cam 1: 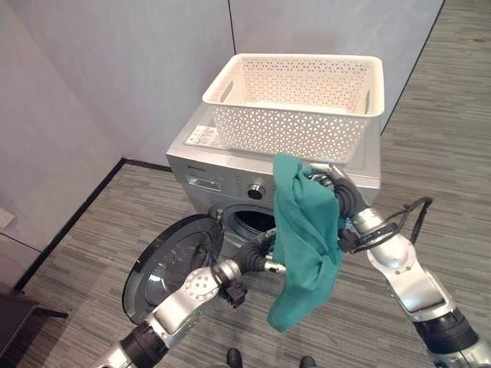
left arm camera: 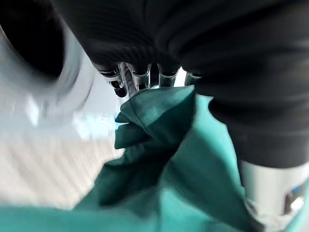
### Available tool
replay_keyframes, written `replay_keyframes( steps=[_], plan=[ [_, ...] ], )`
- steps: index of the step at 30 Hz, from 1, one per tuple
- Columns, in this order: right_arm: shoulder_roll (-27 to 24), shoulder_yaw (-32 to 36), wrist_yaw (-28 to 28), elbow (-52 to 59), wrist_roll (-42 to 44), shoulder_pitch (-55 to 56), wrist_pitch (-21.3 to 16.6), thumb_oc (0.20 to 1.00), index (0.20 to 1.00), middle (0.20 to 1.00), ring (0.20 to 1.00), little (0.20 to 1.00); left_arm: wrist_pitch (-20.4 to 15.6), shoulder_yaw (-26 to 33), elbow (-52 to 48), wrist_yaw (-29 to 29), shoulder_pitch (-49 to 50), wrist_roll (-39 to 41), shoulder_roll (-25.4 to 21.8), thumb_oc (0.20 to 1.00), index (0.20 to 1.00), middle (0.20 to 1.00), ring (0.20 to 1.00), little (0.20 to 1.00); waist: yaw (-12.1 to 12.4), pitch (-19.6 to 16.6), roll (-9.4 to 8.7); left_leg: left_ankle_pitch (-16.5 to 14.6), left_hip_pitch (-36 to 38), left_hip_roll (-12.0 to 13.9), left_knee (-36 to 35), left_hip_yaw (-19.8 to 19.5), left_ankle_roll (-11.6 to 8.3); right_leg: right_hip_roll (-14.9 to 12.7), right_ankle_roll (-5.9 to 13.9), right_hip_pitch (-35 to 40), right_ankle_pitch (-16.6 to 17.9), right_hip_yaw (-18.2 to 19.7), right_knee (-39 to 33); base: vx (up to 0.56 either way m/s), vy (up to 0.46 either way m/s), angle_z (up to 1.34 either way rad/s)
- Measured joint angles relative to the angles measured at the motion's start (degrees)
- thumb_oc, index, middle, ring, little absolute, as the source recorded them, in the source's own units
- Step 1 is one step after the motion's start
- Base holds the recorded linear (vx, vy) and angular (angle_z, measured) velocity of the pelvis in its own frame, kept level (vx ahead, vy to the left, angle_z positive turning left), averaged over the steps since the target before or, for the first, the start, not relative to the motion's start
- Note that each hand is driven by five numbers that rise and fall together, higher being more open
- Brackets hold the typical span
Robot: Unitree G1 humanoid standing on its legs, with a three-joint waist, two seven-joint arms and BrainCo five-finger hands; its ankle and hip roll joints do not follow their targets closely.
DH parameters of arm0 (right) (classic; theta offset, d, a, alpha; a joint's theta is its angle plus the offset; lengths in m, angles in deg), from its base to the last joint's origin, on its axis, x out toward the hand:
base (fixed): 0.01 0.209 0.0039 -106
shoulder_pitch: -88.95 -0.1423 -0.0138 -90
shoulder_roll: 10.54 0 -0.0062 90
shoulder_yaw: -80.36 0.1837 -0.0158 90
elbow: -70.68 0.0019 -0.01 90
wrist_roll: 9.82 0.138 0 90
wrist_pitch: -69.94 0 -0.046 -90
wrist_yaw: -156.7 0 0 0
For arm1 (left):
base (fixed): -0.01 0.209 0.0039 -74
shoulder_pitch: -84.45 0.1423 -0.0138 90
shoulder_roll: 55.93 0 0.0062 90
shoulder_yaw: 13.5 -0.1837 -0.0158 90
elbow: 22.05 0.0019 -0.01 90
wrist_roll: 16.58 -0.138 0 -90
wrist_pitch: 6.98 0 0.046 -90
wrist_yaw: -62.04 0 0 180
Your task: Grab the laundry basket,head to the washer,open it,put in the laundry and shut it.
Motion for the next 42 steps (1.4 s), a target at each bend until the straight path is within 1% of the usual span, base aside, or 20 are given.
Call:
replay_keyframes(
  steps=[1,2,3,4,5,6,10,11,12,13,16,17,19,20,23,30,35,38,40,42],
  plan=[
    [0.01,0.01,-0.10,0.00,-0.04,0.02,-0.28,0.200,0.200,0.200,0.200,0.200,-1.11,0.08,-0.23,-0.03,0.13,-2.39,-0.47,1.000,1.000,1.000,1.000,1.000,0.08,0.00,0.00,0.00,0.01,-0.01,0.01,0.00,0.00,-0.02,0.01,0.02,0.01,0.00,-0.01,0.02,-0.003,0.04],
    [0.00,0.03,-0.15,0.02,-0.79,0.10,-0.90,0.200,0.200,0.200,0.200,0.200,-3.36,0.09,-0.38,-0.44,0.19,-7.05,-1.48,1.000,1.000,1.000,1.000,1.000,0.23,0.03,-0.05,0.00,0.10,-0.09,0.00,-0.15,0.00,-0.02,0.10,0.37,0.09,-0.18,-0.30,0.04,0.003,0.06],
    [0.00,0.14,-0.32,0.12,-0.96,0.46,-1.56,0.200,0.200,0.200,0.200,0.200,-4.86,0.07,-0.64,-0.98,0.48,-9.85,-2.35,1.000,1.000,1.000,1.000,1.000,0.23,0.06,-0.09,0.00,0.30,-0.18,-0.03,-0.37,0.00,-0.02,0.16,0.84,0.17,-0.35,-0.67,0.03,0.004,0.08],
    [0.00,0.33,-0.62,0.15,-0.96,0.80,-2.20,0.200,0.200,0.200,0.200,0.200,-5.87,0.15,-0.76,-1.27,0.81,-11.35,-2.83,1.000,1.000,1.000,1.000,1.000,0.21,0.06,-0.10,0.00,0.52,-0.21,-0.09,-0.42,0.00,-0.05,0.18,1.06,0.18,-0.41,-0.76,0.04,0.010,0.10],
    [0.01,0.73,-1.28,0.32,-0.96,1.66,-2.73,0.200,0.200,0.200,0.200,0.200,-7.55,0.01,-0.85,-2.63,1.12,-15.62,-3.68,1.000,1.000,1.000,1.000,1.000,0.29,0.05,-0.10,0.00,0.99,-0.37,-0.33,-0.76,0.00,-0.07,0.28,1.80,0.23,-0.79,-1.28,0.02,0.009,0.11],
    [-0.01,0.96,-1.45,0.35,-0.96,1.88,-3.16,0.200,0.200,0.200,0.200,0.200,-8.54,0.08,-0.89,-3.11,1.10,-18.11,-4.09,1.000,1.000,1.000,1.000,1.000,0.29,0.02,-0.06,0.01,1.02,-0.45,-0.42,-0.99,-0.02,-0.10,0.30,1.92,0.25,-1.00,-1.38,0.02,0.012,0.12],
    [0.00,1.09,-2.44,0.70,-1.02,2.12,-3.79,0.200,0.200,0.200,0.200,0.200,-10.70,-0.87,-0.95,-4.88,0.98,-24.46,-4.07,1.000,1.000,1.000,1.000,1.000,0.24,0.00,-0.04,0.32,0.94,-0.76,-0.96,-1.33,-0.14,-0.37,0.46,1.81,0.35,-1.35,-1.38,0.01,0.015,0.05],
    [0.02,1.09,-2.44,0.70,-1.02,2.12,-3.79,0.200,0.200,0.200,0.200,0.200,-10.77,-1.22,-0.95,-4.91,0.74,-24.93,-3.95,1.000,1.000,1.000,1.000,1.000,0.23,0.00,-0.03,0.32,0.94,-0.82,-0.99,-1.33,-0.14,-0.41,0.48,1.80,0.37,-1.35,-1.38,0.00,0.000,0.00],
    [0.03,1.09,-2.46,0.70,-1.02,2.13,-3.79,0.200,0.200,0.200,0.200,0.200,-10.81,-1.54,-0.94,-5.01,0.35,-25.80,-3.59,1.000,1.000,1.000,1.000,1.000,0.21,0.00,-0.03,0.32,0.92,-0.85,-1.00,-1.33,-0.14,-0.44,0.50,1.79,0.38,-1.37,-1.38,0.00,0.000,0.00],
    [0.09,1.08,-2.62,0.73,-1.03,2.13,-3.80,0.200,0.200,0.200,0.200,0.200,-10.90,-2.51,-0.80,-5.13,-0.73,-26.99,-2.20,1.000,1.000,1.000,1.000,1.000,0.13,0.01,-0.12,0.33,0.85,-0.88,-0.99,-1.37,-0.14,-0.46,0.53,1.76,0.40,-1.42,-1.38,0.00,0.000,0.00],
    [0.09,1.14,-3.32,0.75,-1.07,2.11,-3.80,0.200,0.200,0.200,0.200,0.200,-11.11,-5.50,1.86,-5.55,-4.44,-27.62,1.03,1.000,1.000,1.000,1.000,1.000,-0.03,-0.02,-0.14,0.33,0.80,-0.91,-0.97,-1.42,-0.14,-0.48,0.56,1.74,0.41,-1.49,-1.38,0.00,0.000,0.00],
    [0.12,1.15,-3.83,0.73,-1.12,2.10,-3.80,0.200,0.200,0.200,0.200,0.200,-11.10,-6.23,3.25,-5.69,-5.24,-28.25,3.03,1.000,1.000,1.000,1.000,1.000,-0.69,-0.03,-0.15,0.33,0.77,-0.90,-0.98,-1.42,-0.14,-0.47,0.56,1.70,0.41,-1.49,-1.38,0.00,0.000,0.00],
    [0.17,1.15,-4.41,0.72,-1.58,2.10,-3.80,0.200,0.200,0.200,0.200,0.200,-11.02,-7.83,6.06,-6.21,-7.53,-28.27,4.92,1.000,1.000,1.000,1.000,1.000,-1.33,-0.06,-0.10,0.33,0.76,-0.89,-1.09,-1.27,-0.14,-0.46,0.56,1.60,0.42,-1.36,-1.38,0.00,0.003,-0.02],
    [0.17,1.17,-4.68,0.73,-2.10,2.10,-3.80,0.200,0.200,0.200,0.200,0.200,-10.89,-8.20,6.57,-6.30,-7.85,-28.26,6.09,1.000,1.000,1.000,1.000,1.000,-2.02,-0.06,-0.13,0.33,0.77,-0.87,-1.12,-1.20,-0.14,-0.46,0.56,1.51,0.42,-1.29,-1.38,-0.01,0.007,-0.04],
    [0.15,1.16,-4.94,0.74,-2.21,2.11,-3.75,0.200,0.200,0.200,0.200,0.200,-10.37,-8.35,7.99,-6.37,-7.89,-28.21,8.11,1.000,1.000,1.000,1.000,1.000,-2.92,-0.12,-0.09,0.34,0.78,-0.71,-1.55,-0.38,-0.14,-0.40,0.52,0.78,0.50,-0.45,-1.29,-0.02,0.000,-0.14],
    [0.30,0.85,-5.02,0.69,-3.27,1.92,-3.04,0.200,0.200,0.200,0.200,0.200,-8.45,-8.60,10.48,-6.52,-9.19,-27.97,10.99,1.000,1.000,1.000,1.000,1.000,-3.67,-0.13,-0.17,0.38,0.82,-0.62,-1.97,1.73,-0.15,-0.43,0.48,-0.38,0.73,1.53,-1.22,0.00,-0.010,-0.14],
    [0.29,0.85,-5.11,0.69,-3.26,1.84,-2.96,0.200,0.200,0.200,0.200,0.200,-7.69,-9.69,12.02,-6.70,-10.72,-27.92,12.30,1.000,1.000,1.000,1.000,1.000,-3.84,-0.13,-0.20,0.38,0.86,-0.49,-1.94,1.86,-0.15,-0.31,0.44,-0.40,0.77,1.66,-1.23,0.00,-0.006,-0.03],
    [0.34,0.78,-5.17,0.62,-3.26,1.61,-2.91,0.200,0.200,0.200,0.200,0.200,-7.05,-10.38,13.11,-6.57,-10.68,-24.77,13.35,1.000,1.000,1.000,1.000,1.000,-3.78,-0.12,-0.26,0.38,0.83,-0.46,-1.95,1.84,-0.15,-0.27,0.39,-0.39,0.82,1.61,-1.24,0.00,0.000,0.00],
    [0.50,0.58,-5.26,0.60,-3.26,1.46,-2.64,0.200,0.200,0.200,0.200,0.200,-5.81,-10.73,14.36,-6.34,-10.33,-21.05,15.07,1.000,1.000,1.000,1.000,1.000,-3.68,-0.21,-0.48,0.38,0.81,-0.48,-1.94,1.79,-0.15,-0.29,0.40,-0.38,0.87,1.58,-1.27,0.00,0.000,0.00],
    [0.73,0.47,-5.27,0.60,-3.25,1.31,-2.14,0.200,0.200,0.200,0.200,0.200,-4.99,-10.99,14.49,-5.60,-10.27,-18.09,15.42,1.000,1.000,1.000,1.000,1.000,-3.72,-0.33,-0.72,0.38,0.82,-0.48,-1.94,1.77,-0.15,-0.29,0.39,-0.36,0.89,1.56,-1.28,0.00,0.000,0.00]
  ],
)
